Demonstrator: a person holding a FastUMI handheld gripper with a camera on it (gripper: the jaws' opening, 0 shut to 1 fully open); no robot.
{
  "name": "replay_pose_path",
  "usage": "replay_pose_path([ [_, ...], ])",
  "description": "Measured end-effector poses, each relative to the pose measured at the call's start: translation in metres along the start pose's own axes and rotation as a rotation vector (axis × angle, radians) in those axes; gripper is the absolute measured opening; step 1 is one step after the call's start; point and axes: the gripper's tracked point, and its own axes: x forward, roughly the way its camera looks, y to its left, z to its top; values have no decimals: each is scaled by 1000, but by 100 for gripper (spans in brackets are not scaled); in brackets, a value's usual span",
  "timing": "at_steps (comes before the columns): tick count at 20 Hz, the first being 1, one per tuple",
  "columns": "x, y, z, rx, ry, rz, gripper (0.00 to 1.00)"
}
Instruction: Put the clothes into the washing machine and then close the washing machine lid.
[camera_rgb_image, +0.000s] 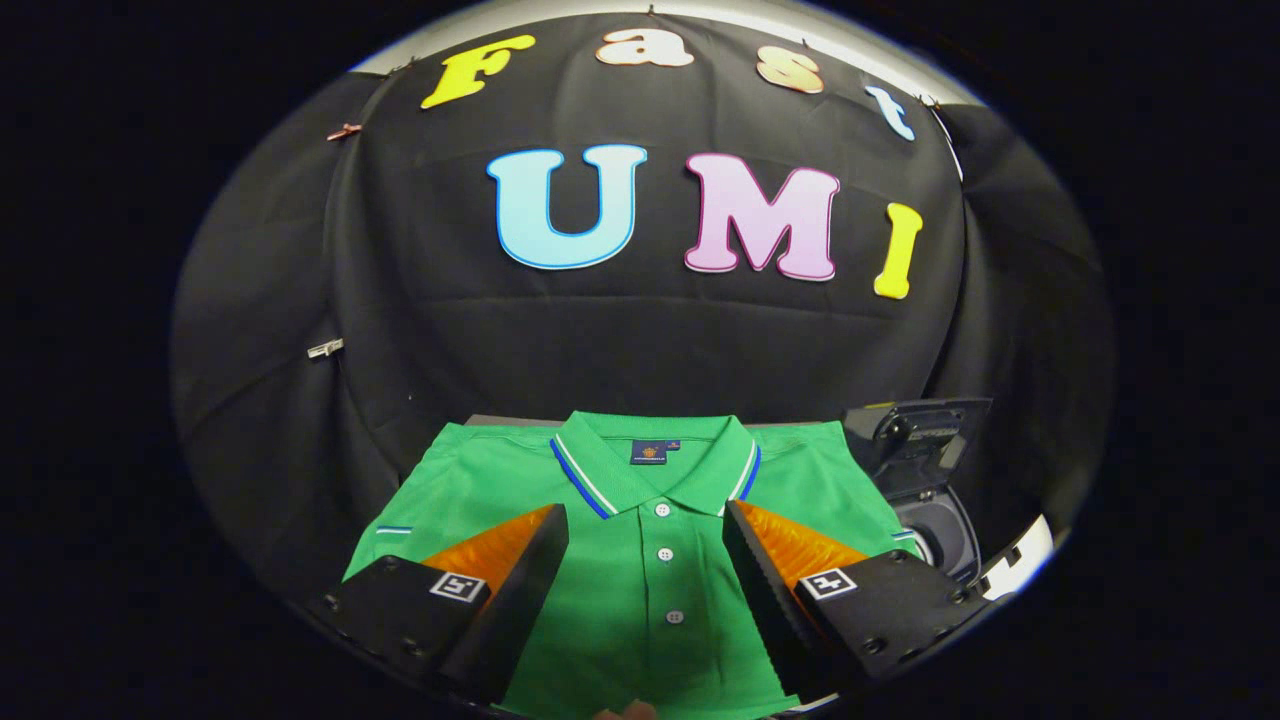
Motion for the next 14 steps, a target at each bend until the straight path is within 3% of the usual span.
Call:
replay_pose_path([
  [2, 8, -11, -1, 3, 58, -36, 98],
  [7, 20, -20, -17, 48, 218, -23, 99],
  [10, 16, -22, -50, 27, 408, -6, 99],
  [14, 21, -22, -53, -13, 464, -35, 100],
])
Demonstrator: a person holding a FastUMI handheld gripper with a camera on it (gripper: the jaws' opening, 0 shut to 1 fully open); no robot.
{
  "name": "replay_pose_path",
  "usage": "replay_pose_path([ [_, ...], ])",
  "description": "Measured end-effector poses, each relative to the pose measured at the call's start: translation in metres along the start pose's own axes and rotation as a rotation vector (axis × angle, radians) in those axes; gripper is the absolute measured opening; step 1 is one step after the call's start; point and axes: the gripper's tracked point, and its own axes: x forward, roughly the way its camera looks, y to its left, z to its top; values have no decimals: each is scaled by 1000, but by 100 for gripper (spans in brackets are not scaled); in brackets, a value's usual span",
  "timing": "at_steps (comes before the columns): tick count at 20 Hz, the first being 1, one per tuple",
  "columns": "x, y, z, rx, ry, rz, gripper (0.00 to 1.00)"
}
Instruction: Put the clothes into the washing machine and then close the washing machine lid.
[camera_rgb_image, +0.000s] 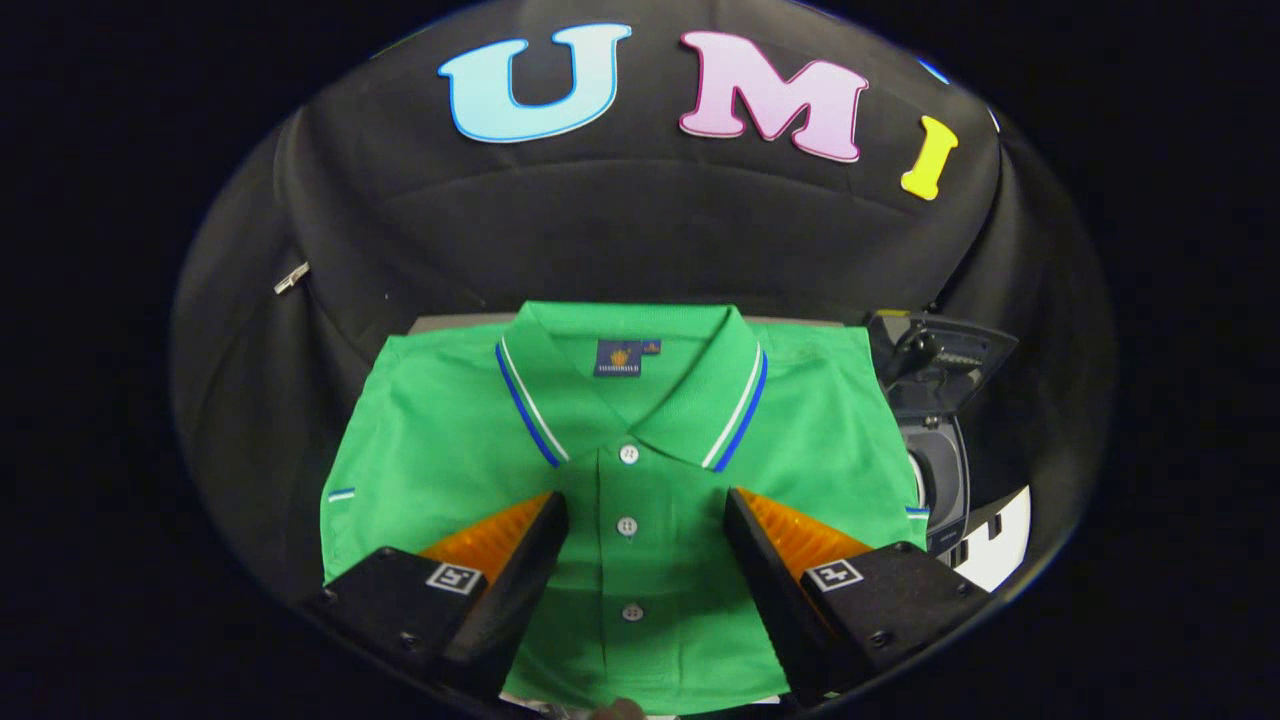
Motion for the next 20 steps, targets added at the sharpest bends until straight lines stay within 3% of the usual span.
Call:
replay_pose_path([
  [10, 0, -4, 4, 13, 67, -9, 100],
  [11, -2, -6, 3, 2, 97, -4, 95],
  [14, 0, -23, 10, -7, 106, -44, 56],
  [17, -4, -24, 11, -25, 63, -19, 17],
  [20, -6, -27, 11, -75, 7, -36, 17],
])
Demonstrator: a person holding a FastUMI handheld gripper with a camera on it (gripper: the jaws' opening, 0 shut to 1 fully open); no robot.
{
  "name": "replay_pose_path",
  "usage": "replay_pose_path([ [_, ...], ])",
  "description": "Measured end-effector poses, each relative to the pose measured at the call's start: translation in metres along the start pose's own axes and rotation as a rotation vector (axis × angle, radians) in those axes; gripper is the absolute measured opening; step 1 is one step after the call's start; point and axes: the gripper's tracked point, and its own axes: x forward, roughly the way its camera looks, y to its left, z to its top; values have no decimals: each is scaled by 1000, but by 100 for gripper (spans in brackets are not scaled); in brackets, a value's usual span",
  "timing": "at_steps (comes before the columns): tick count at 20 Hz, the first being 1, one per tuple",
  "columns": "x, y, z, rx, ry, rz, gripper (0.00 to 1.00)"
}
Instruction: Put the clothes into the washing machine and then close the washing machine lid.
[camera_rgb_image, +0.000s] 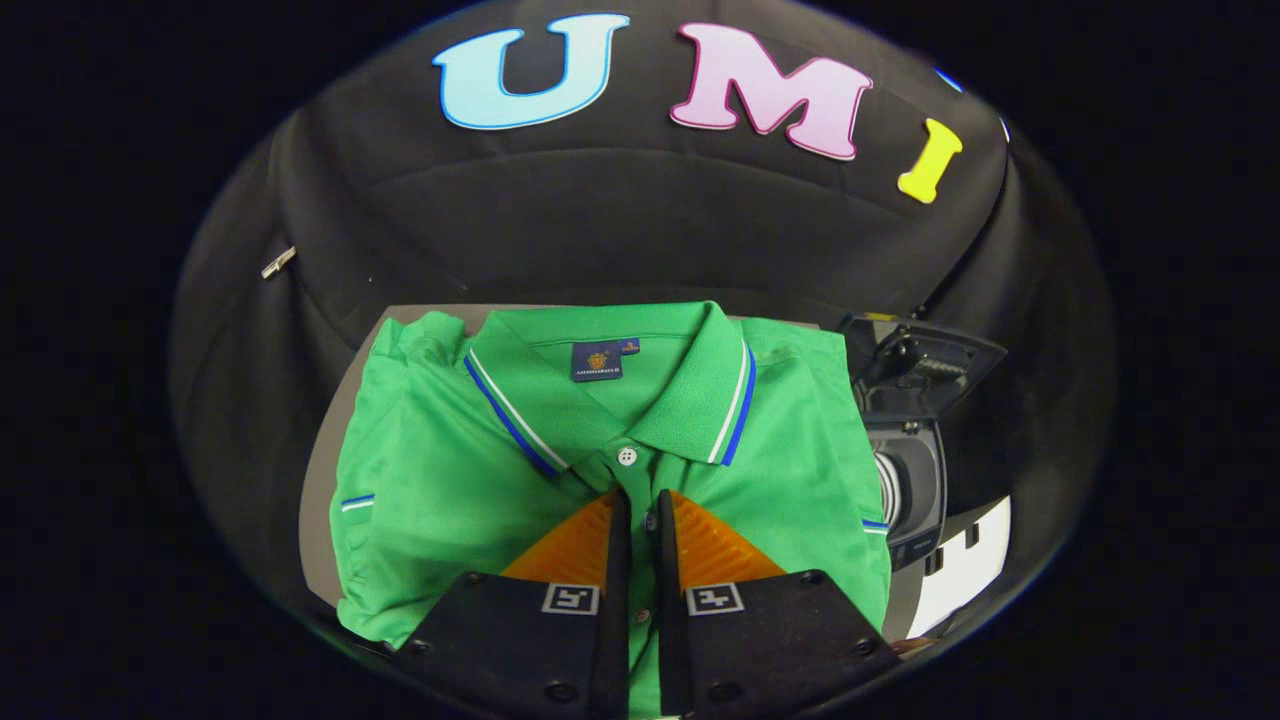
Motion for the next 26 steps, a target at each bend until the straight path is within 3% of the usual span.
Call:
replay_pose_path([
  [2, 2, 0, 0, 19, -52, -3, 6],
  [6, 4, 0, 5, 47, -41, -7, 6],
  [15, -10, -1, 19, 76, -178, 36, 5],
  [23, -59, -13, 59, 59, -432, -23, 5],
  [26, -78, -31, 70, 64, -496, -87, 5],
])
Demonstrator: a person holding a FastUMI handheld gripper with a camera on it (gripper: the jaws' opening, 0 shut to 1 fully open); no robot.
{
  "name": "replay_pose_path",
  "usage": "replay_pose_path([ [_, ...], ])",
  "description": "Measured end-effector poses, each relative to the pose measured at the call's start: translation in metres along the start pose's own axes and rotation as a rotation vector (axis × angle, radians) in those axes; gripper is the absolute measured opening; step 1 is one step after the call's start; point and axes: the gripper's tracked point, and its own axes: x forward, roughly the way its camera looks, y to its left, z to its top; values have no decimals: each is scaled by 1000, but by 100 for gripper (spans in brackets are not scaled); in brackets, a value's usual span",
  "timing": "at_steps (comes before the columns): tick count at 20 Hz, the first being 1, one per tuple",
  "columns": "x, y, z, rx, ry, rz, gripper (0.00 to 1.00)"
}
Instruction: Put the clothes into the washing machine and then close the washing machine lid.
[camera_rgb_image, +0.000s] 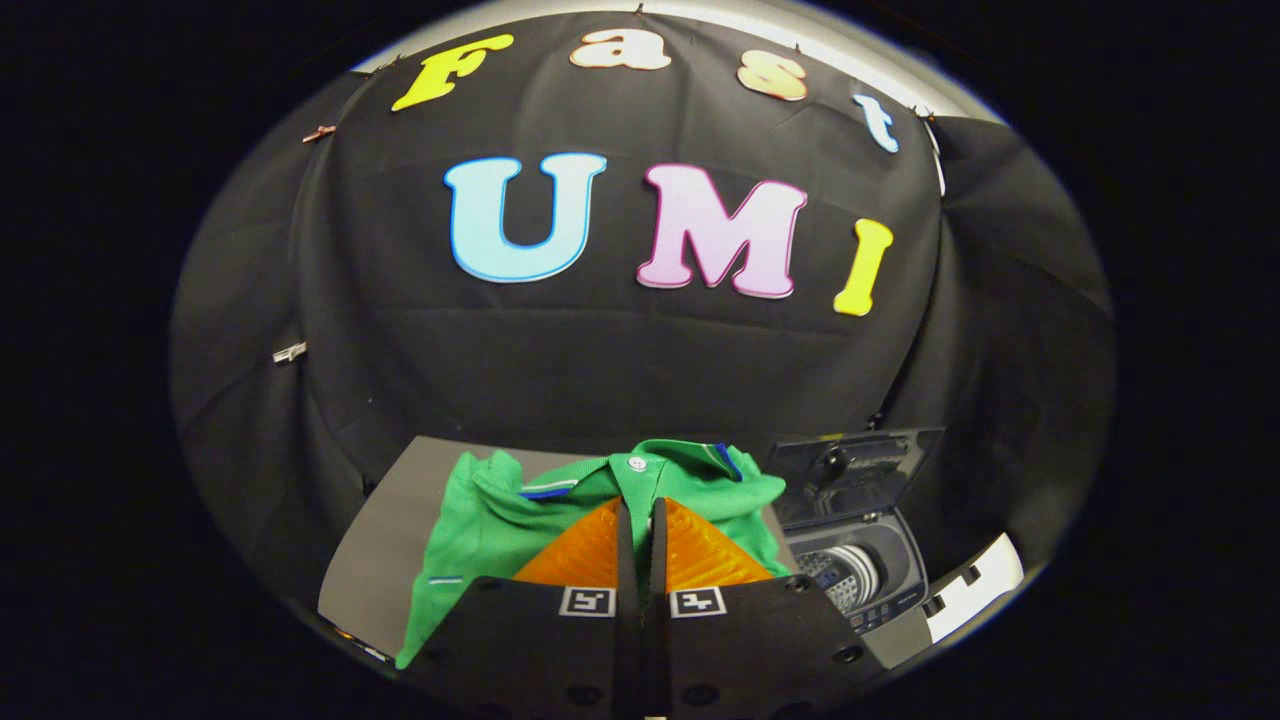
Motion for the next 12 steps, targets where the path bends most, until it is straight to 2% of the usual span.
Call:
replay_pose_path([
  [3, -2, -25, 5, -28, -22, -56, 5],
  [7, -3, -69, 13, 17, -40, -89, 5],
  [12, -4, -150, 23, 40, -64, -80, 5],
])
